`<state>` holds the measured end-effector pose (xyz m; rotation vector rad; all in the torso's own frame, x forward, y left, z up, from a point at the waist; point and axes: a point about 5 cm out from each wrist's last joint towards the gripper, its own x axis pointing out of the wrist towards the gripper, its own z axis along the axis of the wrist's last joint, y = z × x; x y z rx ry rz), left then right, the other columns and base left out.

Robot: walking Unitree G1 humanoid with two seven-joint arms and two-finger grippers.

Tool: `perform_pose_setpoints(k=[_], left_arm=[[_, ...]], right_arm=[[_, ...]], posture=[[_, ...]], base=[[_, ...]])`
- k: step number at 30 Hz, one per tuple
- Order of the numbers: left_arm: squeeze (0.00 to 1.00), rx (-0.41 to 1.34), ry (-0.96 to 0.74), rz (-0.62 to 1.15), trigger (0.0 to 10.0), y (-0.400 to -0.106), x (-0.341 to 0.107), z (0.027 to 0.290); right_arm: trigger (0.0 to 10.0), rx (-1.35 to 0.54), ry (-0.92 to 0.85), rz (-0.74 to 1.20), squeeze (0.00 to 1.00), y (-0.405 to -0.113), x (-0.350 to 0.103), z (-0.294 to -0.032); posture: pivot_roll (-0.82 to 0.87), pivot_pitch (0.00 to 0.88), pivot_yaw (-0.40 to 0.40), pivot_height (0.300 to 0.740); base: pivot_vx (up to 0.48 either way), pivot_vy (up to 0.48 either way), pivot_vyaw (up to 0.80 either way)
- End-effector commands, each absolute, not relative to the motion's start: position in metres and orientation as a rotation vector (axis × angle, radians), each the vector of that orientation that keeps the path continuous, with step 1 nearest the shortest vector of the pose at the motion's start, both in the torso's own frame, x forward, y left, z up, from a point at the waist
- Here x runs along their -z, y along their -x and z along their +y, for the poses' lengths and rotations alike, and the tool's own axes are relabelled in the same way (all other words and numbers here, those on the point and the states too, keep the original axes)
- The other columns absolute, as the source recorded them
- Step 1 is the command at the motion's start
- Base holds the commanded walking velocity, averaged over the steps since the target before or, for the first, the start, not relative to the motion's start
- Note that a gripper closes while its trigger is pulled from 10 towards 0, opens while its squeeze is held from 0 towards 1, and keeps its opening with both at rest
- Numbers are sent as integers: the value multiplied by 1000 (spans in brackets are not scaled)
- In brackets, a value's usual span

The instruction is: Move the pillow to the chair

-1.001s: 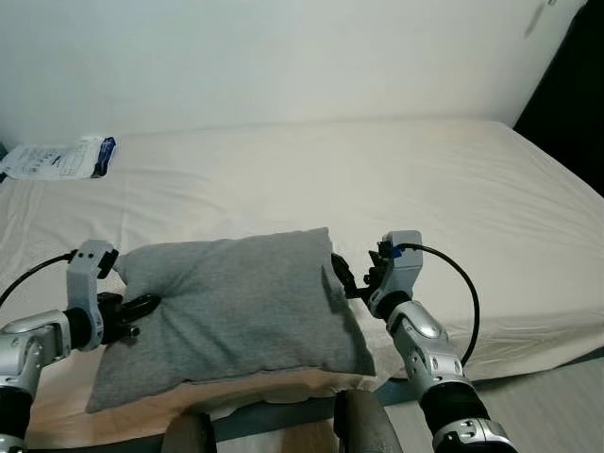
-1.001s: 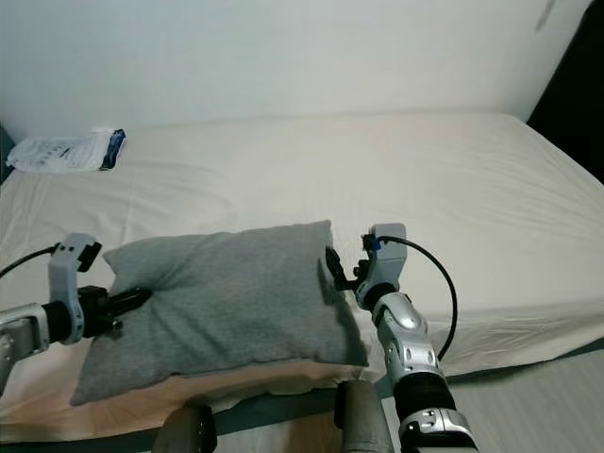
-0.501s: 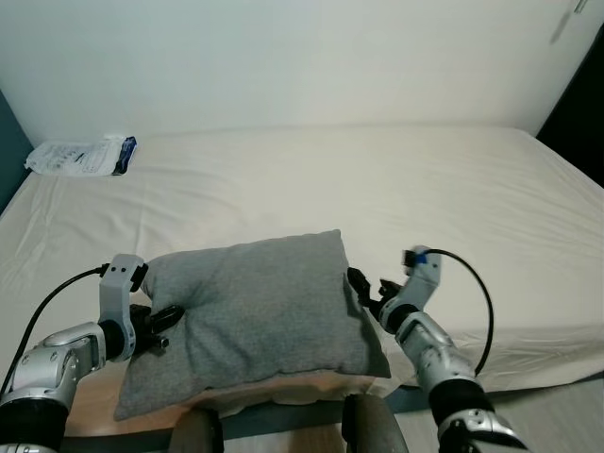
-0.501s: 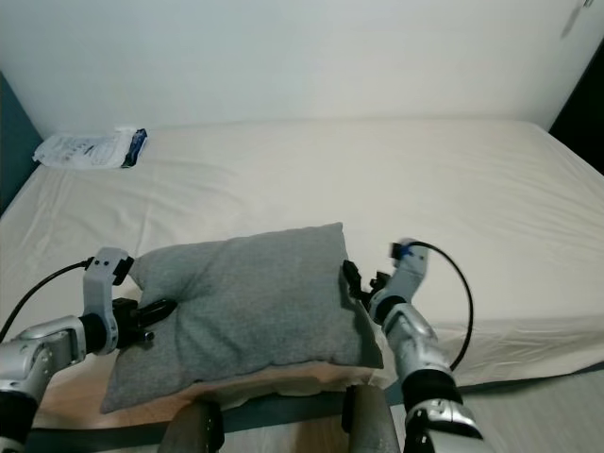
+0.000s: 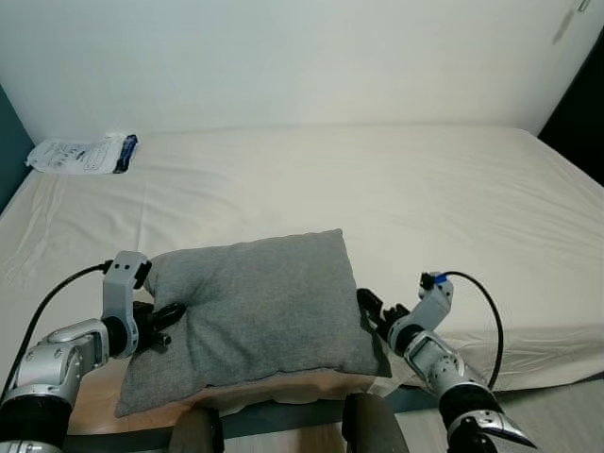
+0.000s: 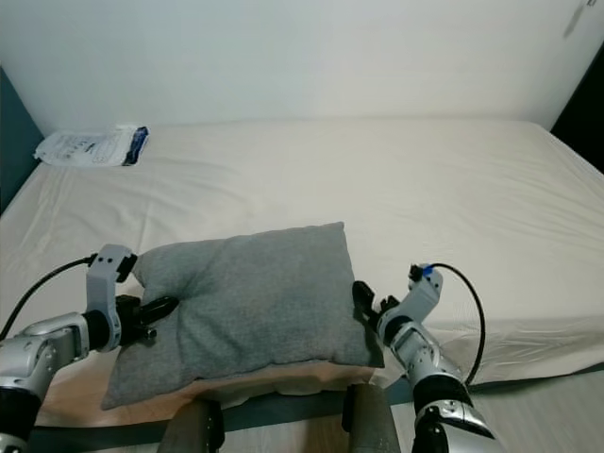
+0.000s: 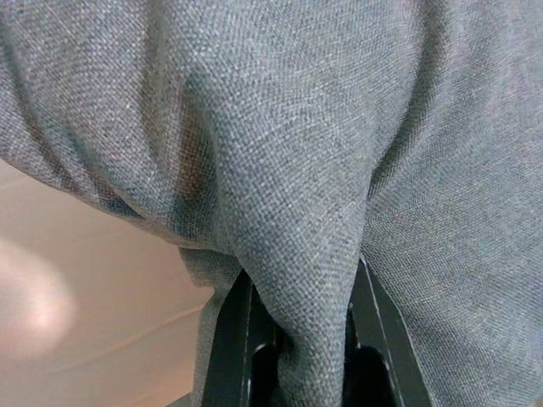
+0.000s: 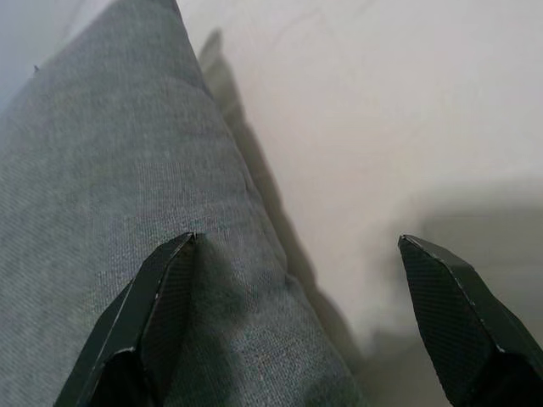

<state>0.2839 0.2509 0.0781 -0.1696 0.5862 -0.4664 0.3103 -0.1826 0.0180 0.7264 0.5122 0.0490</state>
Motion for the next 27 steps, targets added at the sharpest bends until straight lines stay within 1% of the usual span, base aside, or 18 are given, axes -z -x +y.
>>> perform_pose_setpoints(k=[1,4,5,6,7,9,11,14,16,17,18,20,22,23,26,27], left_arm=[[0,505,159,599,0,-284,-74,240],[0,505,146,601,0,-285,-74,240],[0,505,146,601,0,-285,-74,240],[0,506,138,603,0,-285,-74,240],[0,506,138,603,0,-285,-74,240],[0,506,133,605,0,-285,-74,240],[0,506,131,606,0,-285,-73,239],[0,505,130,607,0,-285,-73,239],[0,507,121,611,0,-285,-72,237],[0,507,121,611,0,-285,-72,237],[0,507,117,613,0,-286,-72,237],[0,507,114,614,0,-286,-71,236],[0,518,110,617,0,-286,-71,233],[0,518,110,617,0,-286,-71,233],[0,538,107,621,0,-286,-70,226],[0,538,107,621,0,-286,-70,226]], right_arm=[[10000,-61,-710,551,0,-307,-12,-179],[10000,-132,-783,587,0,-310,-14,-166],[10000,-132,-783,587,0,-310,-14,-166],[10000,-208,-842,559,0,-317,-24,-156],[10000,-208,-842,559,0,-317,-24,-156],[10000,-300,-869,533,0,-323,-34,-146],[10000,-434,-850,530,0,-326,-42,-131],[10000,-464,-843,532,0,-326,-44,-128],[10000,-574,-785,540,0,-325,-47,-116],[10000,-574,-785,540,0,-325,-47,-116],[10000,-624,-767,542,0,-324,-49,-110],[10000,-655,-756,544,0,-323,-50,-106],[10000,-762,-772,529,0,-324,-61,-92],[10000,-762,-772,529,0,-324,-61,-92],[10000,-902,-768,505,0,-324,-76,-76],[10000,-902,-768,505,0,-324,-76,-76]], posture=[[9,44,-80,583],[12,44,-76,583],[12,44,-76,583],[12,44,-76,583],[12,44,-76,583],[13,40,-74,583],[14,38,-71,583],[15,35,-71,583],[19,30,-68,583],[19,30,-68,583],[22,28,-66,583],[22,28,-66,583],[23,23,-59,583],[23,23,-59,583],[26,22,-56,583],[26,22,-56,583]], base=[[0,0,0],[0,0,0],[0,0,0],[0,0,0],[0,0,0],[0,0,0],[0,0,0],[0,0,0],[0,0,0],[0,0,0],[0,0,0],[0,0,0],[0,0,0],[0,0,0],[0,0,0],[0,0,0]])
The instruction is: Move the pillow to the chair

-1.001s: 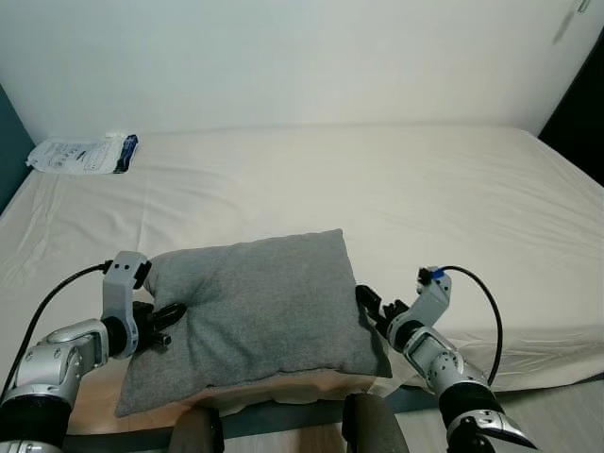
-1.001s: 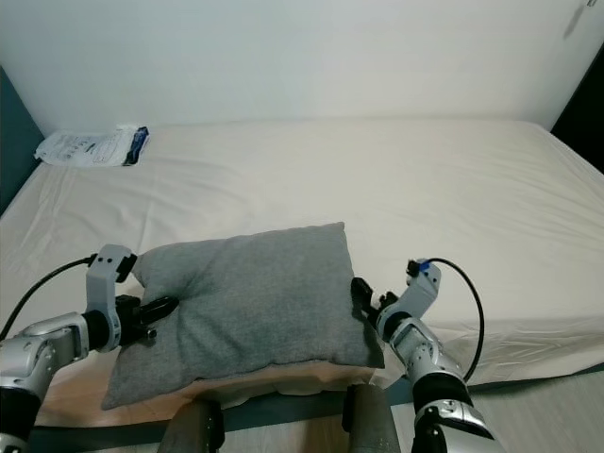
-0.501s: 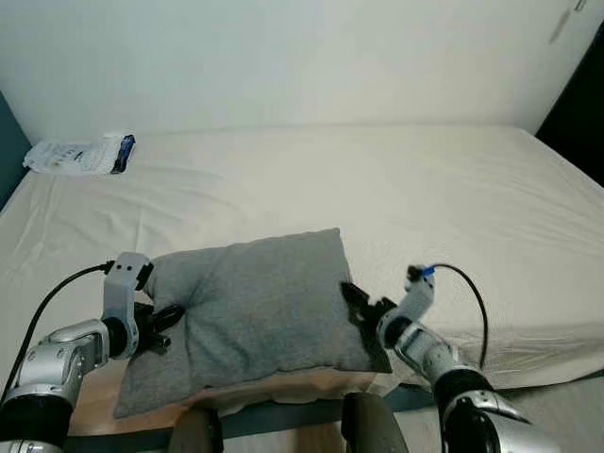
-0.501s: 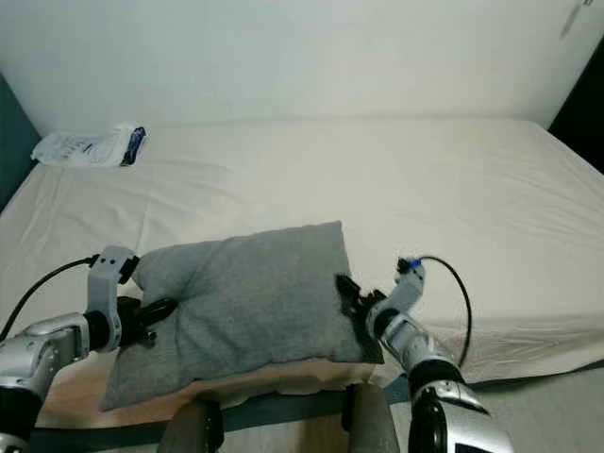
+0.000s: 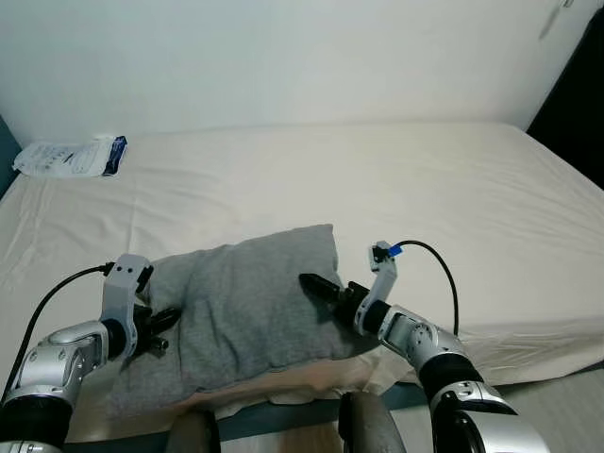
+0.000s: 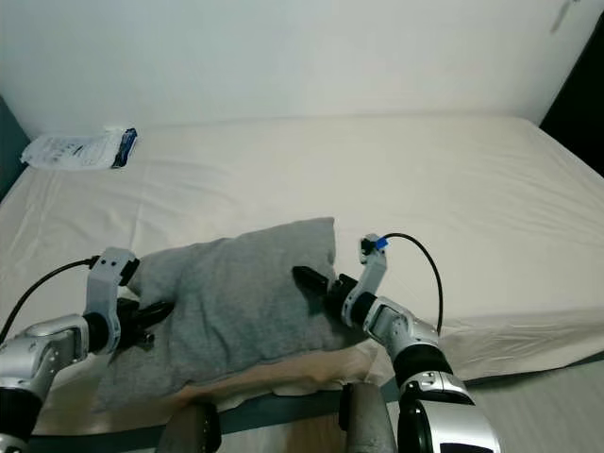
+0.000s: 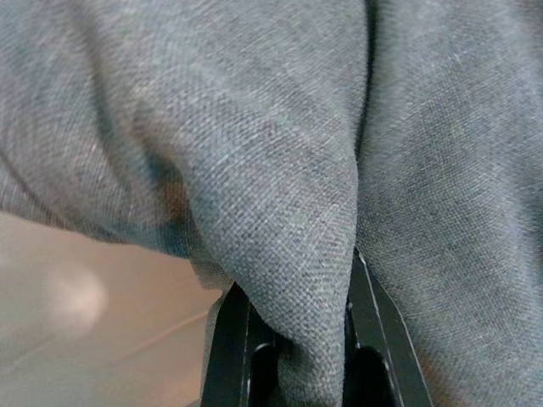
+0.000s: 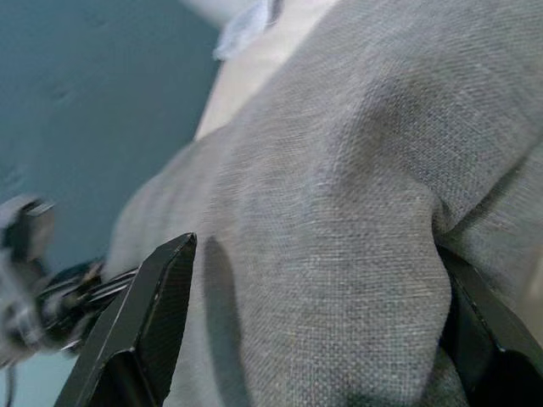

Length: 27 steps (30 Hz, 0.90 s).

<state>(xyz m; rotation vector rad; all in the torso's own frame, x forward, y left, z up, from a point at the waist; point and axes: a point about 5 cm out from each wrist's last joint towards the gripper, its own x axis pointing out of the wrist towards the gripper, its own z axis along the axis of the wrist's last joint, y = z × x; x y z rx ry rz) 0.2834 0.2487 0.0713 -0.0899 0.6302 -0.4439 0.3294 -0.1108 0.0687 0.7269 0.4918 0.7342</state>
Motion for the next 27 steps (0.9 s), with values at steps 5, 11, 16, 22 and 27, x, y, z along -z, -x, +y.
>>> perform_pose_setpoints(k=[5,11,16,22,27], left_arm=[[0,562,113,620,0,-287,-68,214],[0,569,117,614,0,-287,-68,209],[0,572,121,611,0,-286,-66,204],[0,560,135,611,0,-282,-60,195],[0,491,99,603,0,-284,-55,188]], right_arm=[[10000,-819,-536,473,0,-332,-76,-70],[0,-506,-442,403,0,-348,-73,-96],[0,-388,-330,398,0,-349,-68,-113],[0,-292,-145,406,0,-345,-61,-128],[0,-217,-133,343,0,-348,-67,-138]], posture=[[32,19,-64,583],[40,12,-73,583],[37,3,-75,583],[37,0,-82,583],[40,0,-86,583]], base=[[0,0,0],[0,0,0],[0,0,0],[0,0,0],[0,0,0]])
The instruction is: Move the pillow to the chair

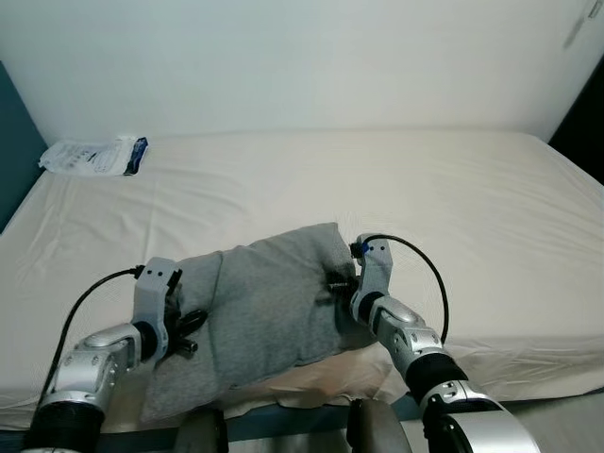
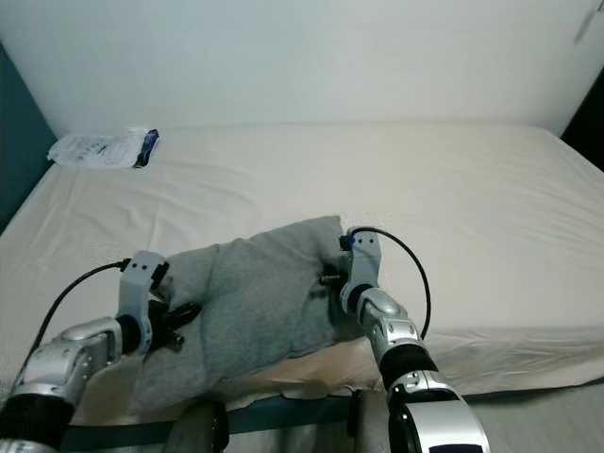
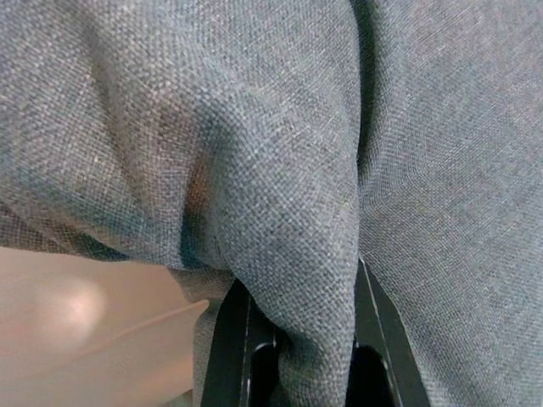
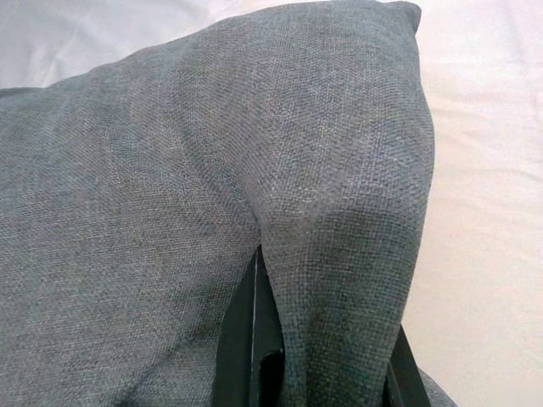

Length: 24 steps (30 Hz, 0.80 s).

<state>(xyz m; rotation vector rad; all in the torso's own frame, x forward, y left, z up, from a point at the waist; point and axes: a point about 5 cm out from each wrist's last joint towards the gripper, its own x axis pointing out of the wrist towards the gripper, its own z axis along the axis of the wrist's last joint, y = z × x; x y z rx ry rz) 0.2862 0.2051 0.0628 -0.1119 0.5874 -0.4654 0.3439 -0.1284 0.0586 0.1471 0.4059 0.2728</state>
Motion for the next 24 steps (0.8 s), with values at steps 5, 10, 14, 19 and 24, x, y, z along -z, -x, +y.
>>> perform_pose_setpoints(k=[5,10,14,19,24], left_arm=[[0,331,45,573,0,-293,-49,180],[0,247,71,464,4118,-304,-56,159],[0,195,74,372,10000,-313,-67,151],[0,112,106,248,10000,-320,-83,151],[0,73,78,130,10000,-319,-93,148]], right_arm=[[0,-193,-143,240,0,-353,-80,-138],[0,-226,-127,107,0,-357,-96,-129],[0,-240,-121,-39,0,-355,-111,-125],[10000,-203,-58,-141,0,-351,-119,-130],[10000,-195,5,-86,0,-347,-105,-133]], posture=[[30,0,-82,583],[16,0,-70,583],[-2,0,-60,583],[-5,0,-58,583],[-6,0,-64,583]], base=[[0,0,0],[0,0,0],[0,0,0],[0,0,0],[0,0,0]])
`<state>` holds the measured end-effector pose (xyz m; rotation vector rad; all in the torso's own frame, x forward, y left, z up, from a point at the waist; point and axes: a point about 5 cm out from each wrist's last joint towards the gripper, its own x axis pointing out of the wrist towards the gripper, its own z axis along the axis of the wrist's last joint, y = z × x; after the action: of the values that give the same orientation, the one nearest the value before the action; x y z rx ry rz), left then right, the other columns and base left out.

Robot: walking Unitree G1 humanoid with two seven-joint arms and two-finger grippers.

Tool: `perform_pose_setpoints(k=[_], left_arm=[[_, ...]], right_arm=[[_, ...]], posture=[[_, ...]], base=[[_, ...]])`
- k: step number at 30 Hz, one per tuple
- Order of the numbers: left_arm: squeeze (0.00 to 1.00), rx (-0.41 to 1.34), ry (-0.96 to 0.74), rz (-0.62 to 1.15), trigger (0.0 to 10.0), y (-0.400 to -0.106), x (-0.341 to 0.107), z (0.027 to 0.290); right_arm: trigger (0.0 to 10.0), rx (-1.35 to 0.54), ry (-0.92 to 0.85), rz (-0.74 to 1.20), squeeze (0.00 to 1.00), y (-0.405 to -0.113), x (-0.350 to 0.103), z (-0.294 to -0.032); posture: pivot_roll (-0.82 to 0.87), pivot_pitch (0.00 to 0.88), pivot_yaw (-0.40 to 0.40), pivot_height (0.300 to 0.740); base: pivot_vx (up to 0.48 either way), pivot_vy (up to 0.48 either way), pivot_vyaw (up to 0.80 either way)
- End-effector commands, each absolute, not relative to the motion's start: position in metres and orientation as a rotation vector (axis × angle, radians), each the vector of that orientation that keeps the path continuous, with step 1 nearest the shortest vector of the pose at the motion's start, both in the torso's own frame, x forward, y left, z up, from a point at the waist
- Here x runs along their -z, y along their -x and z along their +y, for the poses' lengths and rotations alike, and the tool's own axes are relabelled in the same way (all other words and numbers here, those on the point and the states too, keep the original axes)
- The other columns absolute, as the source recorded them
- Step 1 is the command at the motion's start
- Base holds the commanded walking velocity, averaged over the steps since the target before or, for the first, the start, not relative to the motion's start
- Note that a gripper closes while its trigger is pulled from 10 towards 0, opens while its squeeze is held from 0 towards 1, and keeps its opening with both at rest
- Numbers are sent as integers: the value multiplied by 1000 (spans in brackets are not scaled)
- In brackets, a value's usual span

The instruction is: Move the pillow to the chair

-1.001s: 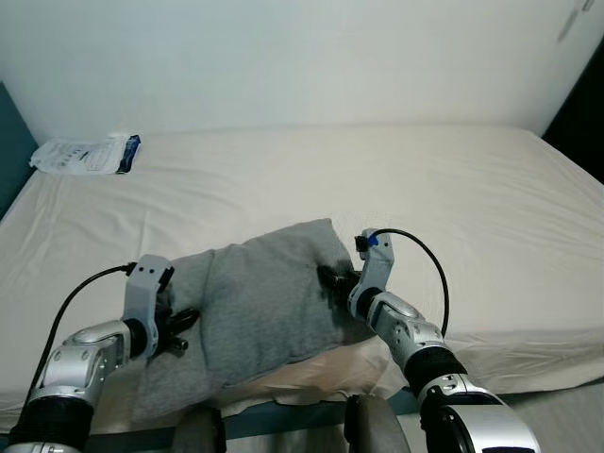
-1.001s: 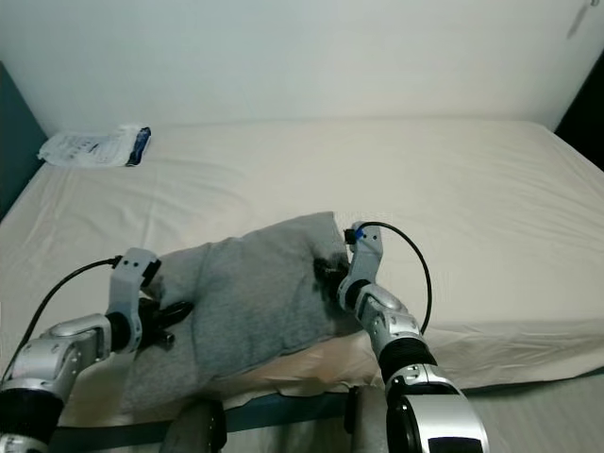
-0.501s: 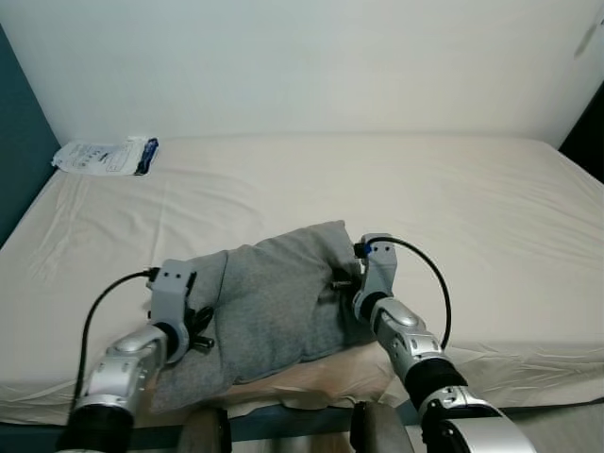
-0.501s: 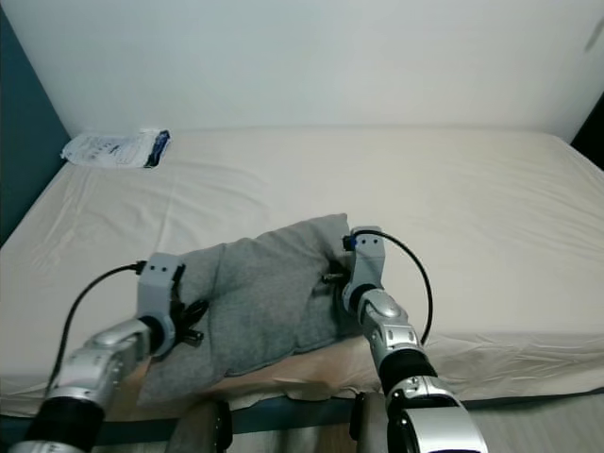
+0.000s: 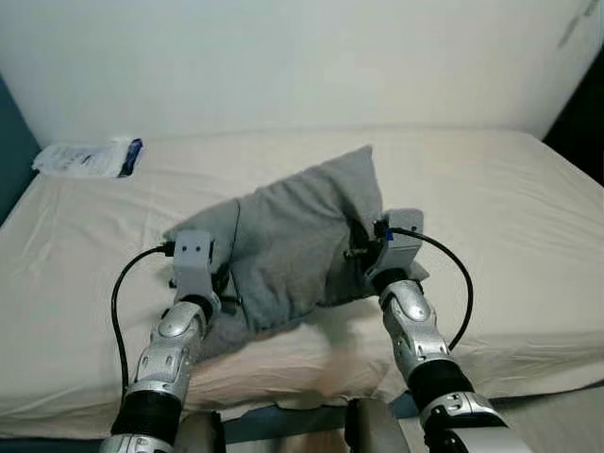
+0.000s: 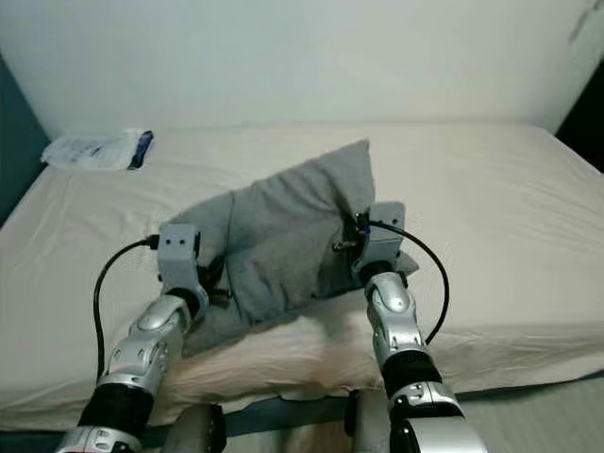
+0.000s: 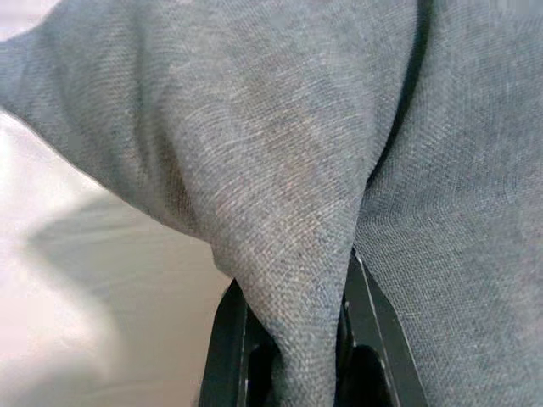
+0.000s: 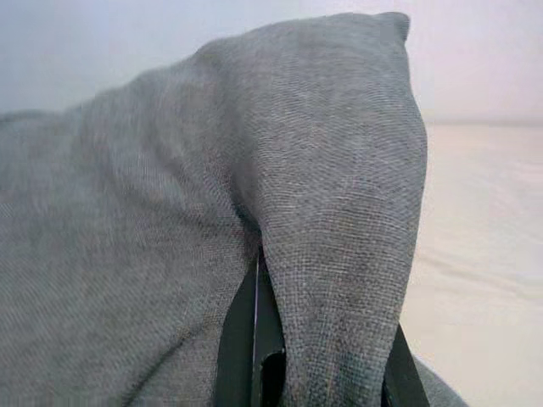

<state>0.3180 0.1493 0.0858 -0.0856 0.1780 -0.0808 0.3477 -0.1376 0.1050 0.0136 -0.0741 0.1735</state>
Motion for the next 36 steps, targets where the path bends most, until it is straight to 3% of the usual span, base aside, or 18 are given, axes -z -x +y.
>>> perform_pose_setpoints(k=[1,10,36], left_arm=[[0,79,61,109,10000,-316,-94,142],[0,51,-25,62,10000,-316,-94,138],[0,56,-61,47,10000,-313,-88,138]], right_arm=[[10000,-197,38,-55,0,-344,-97,-132],[10000,-149,91,-48,0,-342,-92,-134],[10000,-149,104,44,0,-342,-78,-130]], posture=[[-3,0,-66,583],[4,0,-76,583],[11,0,-69,663]], base=[[0,0,0],[0,0,0],[0,0,0]])
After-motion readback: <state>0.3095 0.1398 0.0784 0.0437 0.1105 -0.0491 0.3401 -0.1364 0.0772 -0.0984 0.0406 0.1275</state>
